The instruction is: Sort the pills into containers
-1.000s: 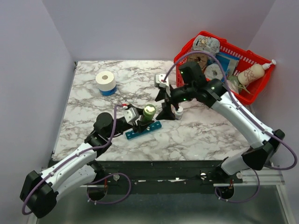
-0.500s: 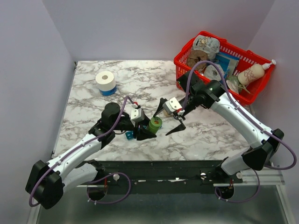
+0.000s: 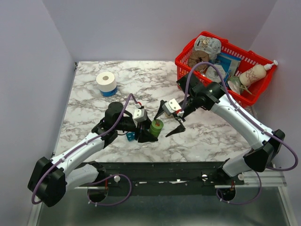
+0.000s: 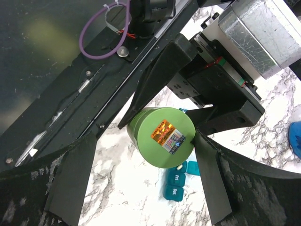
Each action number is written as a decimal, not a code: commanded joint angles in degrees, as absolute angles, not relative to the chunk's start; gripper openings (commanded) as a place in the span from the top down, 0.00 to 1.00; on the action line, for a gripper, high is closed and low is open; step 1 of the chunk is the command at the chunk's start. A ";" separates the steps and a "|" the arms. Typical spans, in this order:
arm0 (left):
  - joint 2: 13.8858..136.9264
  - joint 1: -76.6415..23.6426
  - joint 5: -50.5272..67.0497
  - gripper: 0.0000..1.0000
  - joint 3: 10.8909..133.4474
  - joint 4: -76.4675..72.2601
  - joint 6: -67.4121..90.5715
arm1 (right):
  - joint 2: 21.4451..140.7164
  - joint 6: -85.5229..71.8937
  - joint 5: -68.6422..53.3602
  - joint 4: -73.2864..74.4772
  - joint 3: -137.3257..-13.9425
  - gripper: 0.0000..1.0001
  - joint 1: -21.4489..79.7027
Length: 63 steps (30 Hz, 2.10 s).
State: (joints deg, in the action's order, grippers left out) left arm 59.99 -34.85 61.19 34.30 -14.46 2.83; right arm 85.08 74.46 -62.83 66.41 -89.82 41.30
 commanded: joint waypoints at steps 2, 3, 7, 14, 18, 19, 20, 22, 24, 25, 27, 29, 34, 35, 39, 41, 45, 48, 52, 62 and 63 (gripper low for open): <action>59.68 -34.98 64.07 1.00 37.53 -18.99 2.29 | 85.25 73.74 -65.74 66.79 -92.02 0.08 42.54; 59.59 -34.98 63.90 1.00 37.53 -18.98 2.20 | 85.17 73.83 -66.09 67.32 -92.20 0.08 42.63; 59.50 -34.89 63.90 1.00 37.35 -18.46 1.85 | 84.90 74.88 -66.44 68.81 -92.90 0.08 42.63; 60.03 -34.89 64.69 1.00 37.62 -18.19 2.11 | 85.95 73.56 -65.31 68.38 -93.69 0.08 42.63; 60.29 -34.98 65.13 1.00 38.58 -17.23 1.76 | 87.62 73.21 -65.57 68.46 -93.95 0.10 42.63; 60.38 -34.89 65.13 1.00 38.67 -16.97 1.50 | 87.97 72.69 -65.48 68.55 -94.65 0.11 42.63; 60.38 -34.89 65.21 1.00 38.76 -16.53 1.49 | 88.33 72.60 -65.22 68.55 -94.92 0.13 42.63; 60.47 -34.89 65.48 1.00 38.94 -16.35 1.23 | 89.12 72.60 -64.86 69.17 -95.62 0.14 42.63; 60.56 -34.98 65.48 1.00 39.46 -15.39 0.88 | 89.91 72.77 -64.60 70.30 -96.06 0.18 42.63; 60.56 -34.98 65.30 1.00 39.64 -15.03 0.27 | 90.17 73.64 -64.77 71.10 -96.41 0.20 42.63; 60.47 -34.89 64.95 1.00 39.90 -13.98 0.35 | 90.53 73.74 -64.95 72.76 -97.29 0.27 42.71; 60.56 -34.72 64.51 1.00 39.90 -13.36 -1.58 | 90.53 74.00 -64.95 73.56 -97.38 0.32 42.63; 60.21 -34.19 62.15 1.00 40.34 -11.43 -3.25 | 88.77 71.29 -64.16 72.16 -95.63 0.32 42.63; 60.03 -34.10 59.88 1.00 40.52 -10.29 -3.60 | 88.42 70.50 -64.07 71.64 -95.28 0.35 42.63; 56.97 -34.19 51.53 1.00 42.18 -9.58 -5.01 | 88.33 63.65 -63.02 67.43 -93.52 0.52 42.63; 55.55 -34.19 48.09 1.00 42.19 -11.76 -4.83 | 88.16 58.47 -62.58 65.40 -91.41 0.55 42.63; 51.08 -34.28 38.70 1.00 39.30 -21.25 -2.38 | 87.01 46.69 -59.78 55.58 -86.93 0.57 42.63; 49.75 -35.06 32.37 1.00 38.49 -26.27 -1.58 | 87.10 33.26 -54.18 47.50 -84.20 0.61 42.63; 50.27 -37.70 16.92 1.00 40.60 -26.90 -4.92 | 88.41 12.97 -39.84 39.56 -81.65 0.65 42.63; 54.32 -40.78 5.43 1.00 40.35 -25.84 -6.24 | 88.07 4.82 -33.57 36.30 -84.02 0.50 41.57; 54.32 -40.69 11.10 1.00 39.99 -25.06 -6.59 | 87.63 6.23 -36.36 36.91 -84.89 0.42 41.31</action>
State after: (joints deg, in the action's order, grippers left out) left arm 55.86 -41.12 11.97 36.21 -11.27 -6.02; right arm 86.61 8.45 -35.75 29.93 -84.27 41.43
